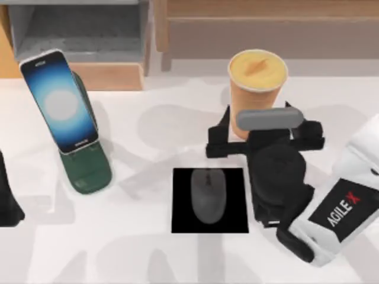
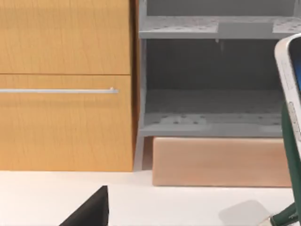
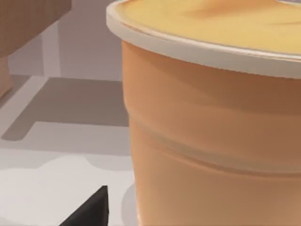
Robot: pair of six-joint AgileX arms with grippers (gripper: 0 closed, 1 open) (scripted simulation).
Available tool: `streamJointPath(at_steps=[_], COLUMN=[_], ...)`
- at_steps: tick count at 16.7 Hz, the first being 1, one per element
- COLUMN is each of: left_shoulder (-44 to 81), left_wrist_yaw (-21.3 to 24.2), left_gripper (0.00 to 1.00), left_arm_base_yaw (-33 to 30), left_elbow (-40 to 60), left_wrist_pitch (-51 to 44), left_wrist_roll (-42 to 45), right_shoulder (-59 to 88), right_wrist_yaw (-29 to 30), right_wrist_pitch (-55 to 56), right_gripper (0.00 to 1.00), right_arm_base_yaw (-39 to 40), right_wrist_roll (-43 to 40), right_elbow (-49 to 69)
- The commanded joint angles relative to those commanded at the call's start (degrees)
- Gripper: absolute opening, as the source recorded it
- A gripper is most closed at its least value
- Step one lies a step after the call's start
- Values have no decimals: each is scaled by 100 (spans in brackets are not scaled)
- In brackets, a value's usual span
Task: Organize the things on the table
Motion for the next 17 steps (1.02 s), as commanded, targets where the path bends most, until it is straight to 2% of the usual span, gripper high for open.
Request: streamJointPath(at_steps=[5,11,17], left_shoulder=[0,0,0], left_wrist_yaw=[0,0,0], left_gripper=[100,100,100], left_arm_base_yaw=[0,0,0], left_elbow=[0,0,0], left_wrist_pitch=[0,0,0], left_wrist_roll=[0,0,0], right_shoulder=[481,468,678], right_wrist_yaw=[56,44,-258], right_wrist_pitch=[555,531,187], right_gripper=[100,100,100], right_arm_base_yaw=[-73,-61,-389], right_wrist_roll=[-65,-62,-72], right_elbow=[413,416,987])
